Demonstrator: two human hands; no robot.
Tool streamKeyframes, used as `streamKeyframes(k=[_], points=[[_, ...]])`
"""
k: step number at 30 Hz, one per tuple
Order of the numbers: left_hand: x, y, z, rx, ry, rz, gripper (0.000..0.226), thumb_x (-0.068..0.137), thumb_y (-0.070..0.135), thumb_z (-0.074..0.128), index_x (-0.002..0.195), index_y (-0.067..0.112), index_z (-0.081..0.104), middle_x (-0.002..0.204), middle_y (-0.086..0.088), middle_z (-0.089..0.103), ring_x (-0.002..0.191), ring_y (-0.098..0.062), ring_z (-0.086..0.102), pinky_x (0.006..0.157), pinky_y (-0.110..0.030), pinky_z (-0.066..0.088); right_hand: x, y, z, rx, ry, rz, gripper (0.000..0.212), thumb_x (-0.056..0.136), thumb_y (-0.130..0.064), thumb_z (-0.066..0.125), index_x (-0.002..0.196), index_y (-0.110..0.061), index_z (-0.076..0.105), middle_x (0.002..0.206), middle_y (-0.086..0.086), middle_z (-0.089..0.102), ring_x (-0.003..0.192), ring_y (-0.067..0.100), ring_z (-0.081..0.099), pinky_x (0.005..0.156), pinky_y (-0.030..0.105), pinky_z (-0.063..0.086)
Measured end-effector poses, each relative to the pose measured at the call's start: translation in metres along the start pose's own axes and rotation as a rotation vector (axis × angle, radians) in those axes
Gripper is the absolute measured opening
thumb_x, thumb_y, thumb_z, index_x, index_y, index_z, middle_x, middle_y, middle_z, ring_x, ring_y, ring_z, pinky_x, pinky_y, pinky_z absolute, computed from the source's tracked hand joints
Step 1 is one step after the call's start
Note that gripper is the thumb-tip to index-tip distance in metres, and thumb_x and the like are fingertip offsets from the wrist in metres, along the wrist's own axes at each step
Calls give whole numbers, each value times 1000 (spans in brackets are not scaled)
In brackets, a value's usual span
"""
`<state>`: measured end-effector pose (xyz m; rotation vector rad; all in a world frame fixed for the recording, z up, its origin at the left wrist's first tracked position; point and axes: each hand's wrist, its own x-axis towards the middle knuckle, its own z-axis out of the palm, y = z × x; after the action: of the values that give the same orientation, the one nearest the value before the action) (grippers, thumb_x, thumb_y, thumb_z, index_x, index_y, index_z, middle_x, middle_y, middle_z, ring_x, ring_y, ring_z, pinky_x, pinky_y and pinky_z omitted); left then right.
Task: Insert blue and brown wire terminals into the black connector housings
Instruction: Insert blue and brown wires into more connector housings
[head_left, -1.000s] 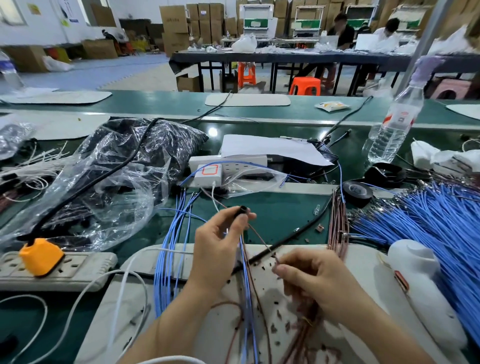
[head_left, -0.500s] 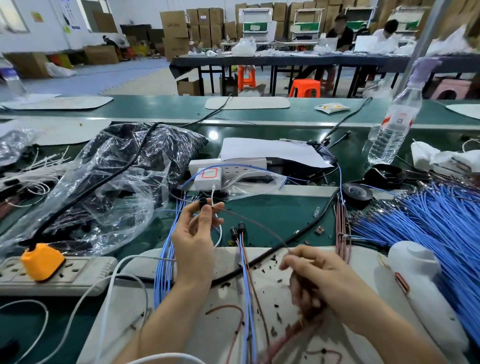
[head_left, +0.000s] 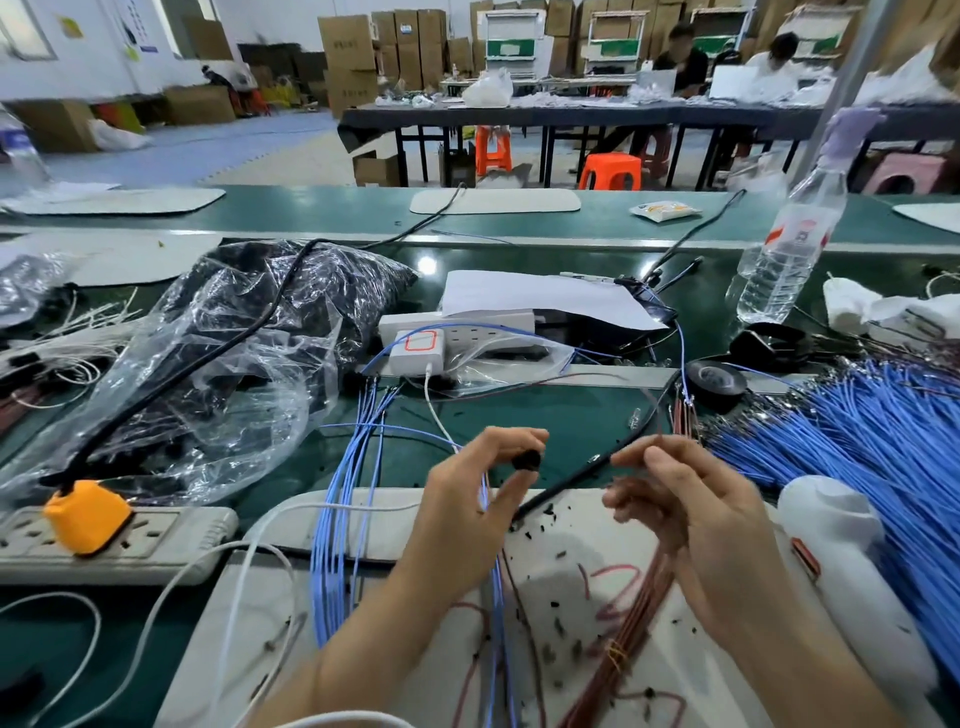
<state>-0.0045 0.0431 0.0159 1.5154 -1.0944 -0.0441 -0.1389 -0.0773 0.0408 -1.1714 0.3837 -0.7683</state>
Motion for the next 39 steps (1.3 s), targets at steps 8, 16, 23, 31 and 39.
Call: streamKeyframes(k=[8, 16, 23, 31, 39], points=[[-7, 5, 13, 6, -76, 85, 21, 85, 2, 63, 99, 17, 60, 98, 4, 56, 94, -15, 64, 88, -31, 52, -15, -2, 13, -359, -1, -397, 13, 85, -19, 57, 90, -17, 69, 67, 4, 66, 59, 19, 65, 55, 23, 52], [-6, 5, 11, 88, -76, 121, 16, 85, -1, 65, 98, 7, 62, 96, 1, 58, 90, -5, 59, 82, -20, 48, -12, 6, 13, -497, -70, -414, 12, 84, -19, 59, 89, -19, 70, 71, -2, 68, 57, 14, 64, 51, 22, 51], [-5, 6, 11, 97, -88, 130, 15, 84, 2, 67, 98, 5, 63, 95, 0, 59, 87, -7, 59, 81, -23, 50, -11, 12, 12, -483, -79, -382, 11, 82, -20, 59, 86, -21, 70, 69, -3, 67, 54, 13, 61, 51, 19, 49], [-5, 4, 10, 56, -84, 33, 20, 80, 7, 71, 99, 9, 66, 93, 5, 62, 87, -3, 59, 78, -20, 49, -10, 14, 12, -527, -128, -311, 21, 76, -23, 68, 92, -33, 76, 76, -6, 60, 50, 12, 57, 53, 20, 47], [-5, 5, 10, 108, -141, 72, 15, 81, 6, 71, 95, 9, 66, 92, 5, 63, 85, -7, 59, 77, -24, 49, -5, 8, 3, -106, -96, -47, 39, 67, -44, 76, 99, -23, 77, 57, -1, 48, 50, 10, 40, 44, 17, 36]])
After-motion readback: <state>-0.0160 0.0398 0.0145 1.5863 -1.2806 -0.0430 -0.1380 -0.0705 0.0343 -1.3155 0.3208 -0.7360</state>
